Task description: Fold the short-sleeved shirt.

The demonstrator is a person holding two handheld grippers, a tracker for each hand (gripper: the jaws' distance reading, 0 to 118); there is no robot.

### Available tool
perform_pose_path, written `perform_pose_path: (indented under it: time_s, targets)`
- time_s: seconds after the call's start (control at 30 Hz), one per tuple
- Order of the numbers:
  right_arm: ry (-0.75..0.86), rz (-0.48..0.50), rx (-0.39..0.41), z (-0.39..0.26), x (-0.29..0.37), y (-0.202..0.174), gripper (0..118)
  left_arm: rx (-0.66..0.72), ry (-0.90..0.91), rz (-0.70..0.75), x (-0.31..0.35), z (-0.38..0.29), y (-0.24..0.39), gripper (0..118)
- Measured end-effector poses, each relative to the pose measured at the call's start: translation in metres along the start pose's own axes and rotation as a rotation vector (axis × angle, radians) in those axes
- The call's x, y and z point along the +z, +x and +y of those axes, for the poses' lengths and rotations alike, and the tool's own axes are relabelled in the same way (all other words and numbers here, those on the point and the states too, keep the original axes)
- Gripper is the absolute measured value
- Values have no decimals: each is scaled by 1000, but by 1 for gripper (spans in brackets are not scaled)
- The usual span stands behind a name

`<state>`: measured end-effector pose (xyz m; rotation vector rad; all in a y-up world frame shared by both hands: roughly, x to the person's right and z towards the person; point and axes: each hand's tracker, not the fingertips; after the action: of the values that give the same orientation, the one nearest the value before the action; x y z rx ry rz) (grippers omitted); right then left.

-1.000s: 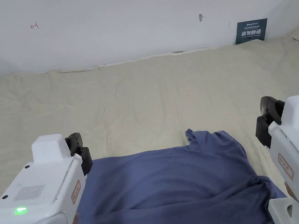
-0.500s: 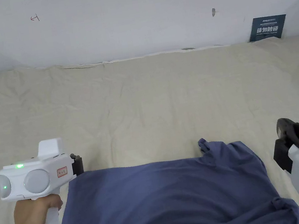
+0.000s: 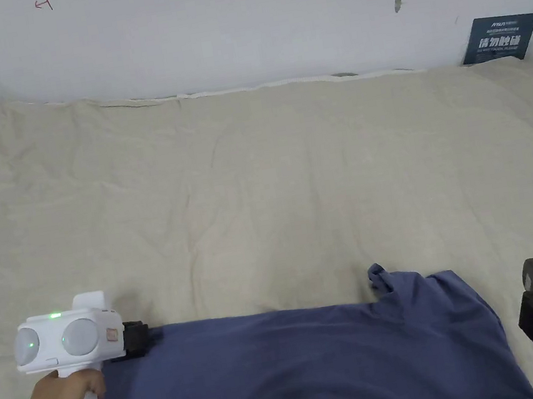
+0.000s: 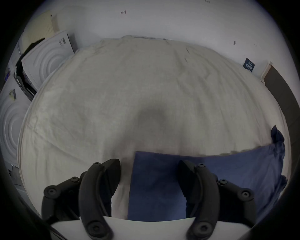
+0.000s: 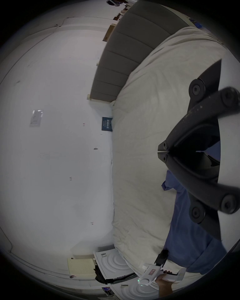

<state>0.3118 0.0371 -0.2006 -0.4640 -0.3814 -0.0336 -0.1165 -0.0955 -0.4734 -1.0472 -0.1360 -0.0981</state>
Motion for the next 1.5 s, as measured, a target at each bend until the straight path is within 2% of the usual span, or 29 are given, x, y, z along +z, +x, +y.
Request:
perform_pose_path:
  time_s: [0.03, 0.07, 0.13, 0.17, 0.27, 0.3, 0.37, 0.4, 0.43, 0.5, 0.53, 0.57, 0.6, 0.63, 0.67, 0.7, 0.77, 0.93, 0.97, 1.03, 1.13, 1.33, 1.5]
  targets:
    - [-22, 9, -9, -2, -9, 5, 1, -14, 63, 14, 7, -2, 4, 66]
    - [-41, 17, -12, -3, -18, 8, 2, -32, 90, -21, 13, -4, 8, 47]
    - [-106, 20, 8, -4, -38, 11, 6, -92, 112, -2, 3, -4, 6, 4]
    - [-132, 22, -1, -6, -54, 16, 13, -102, 116, -48, 5, -5, 8, 4]
    - [-248, 47, -21, -10, -97, 26, 45, -76, 195, -37, 24, -7, 8, 4]
    - [-283, 47, -35, -12, -112, 27, 57, -56, 226, -61, 35, -8, 8, 4]
    - [-360, 37, -62, -19, -141, 31, 92, -40, 255, -93, 63, -12, 14, 4]
    - [-407, 34, -84, -23, -157, 32, 105, -45, 259, -106, 71, -12, 14, 4]
    - [-449, 37, -79, -26, -168, 30, 110, -50, 265, -114, 77, -12, 14, 4]
    - [-497, 38, -60, -36, -190, 28, 108, -61, 276, -118, 88, -12, 14, 4]
    - [-528, 27, -40, -39, -197, 26, 101, -61, 279, -119, 91, -12, 14, 4]
    - [-546, 25, -40, -41, -194, 15, 90, -59, 284, -123, 94, -12, 12, 4]
    - [-554, 38, -46, -44, -198, 12, 71, -58, 288, -124, 96, -13, 12, 4]
    - [-575, 56, -52, -48, -200, 10, 38, -57, 291, -121, 96, -14, 11, 4]
    - [-579, 65, -51, -48, -197, 5, 38, -59, 290, -115, 96, -15, 10, 4]
    - [-569, 84, -46, -46, -186, -2, 29, -59, 287, -106, 97, -16, 9, 4]
    - [-509, 112, -27, -40, -166, -10, 4, -50, 285, -102, 100, -21, 4, 4]
    - [-358, 126, -24, -13, -98, -9, 4, -9, 298, -95, 118, -34, -4, 4]
    - [-326, 143, -31, -9, -89, 3, 4, -1, 305, -94, 124, -37, -5, 4]
    - [-290, 166, -62, -4, -55, 12, 4, 14, 316, -89, 137, -47, -8, 4]
    - [-249, 210, -152, -7, -14, 38, 4, 47, 321, -84, 155, -67, -17, 4]
    - [-242, 246, -224, -44, 59, 71, 4, 89, 290, -103, 184, -123, -32, 4]
    - [-302, 238, -237, -99, 89, 81, 4, 98, 225, -98, 185, -181, -38, 4]
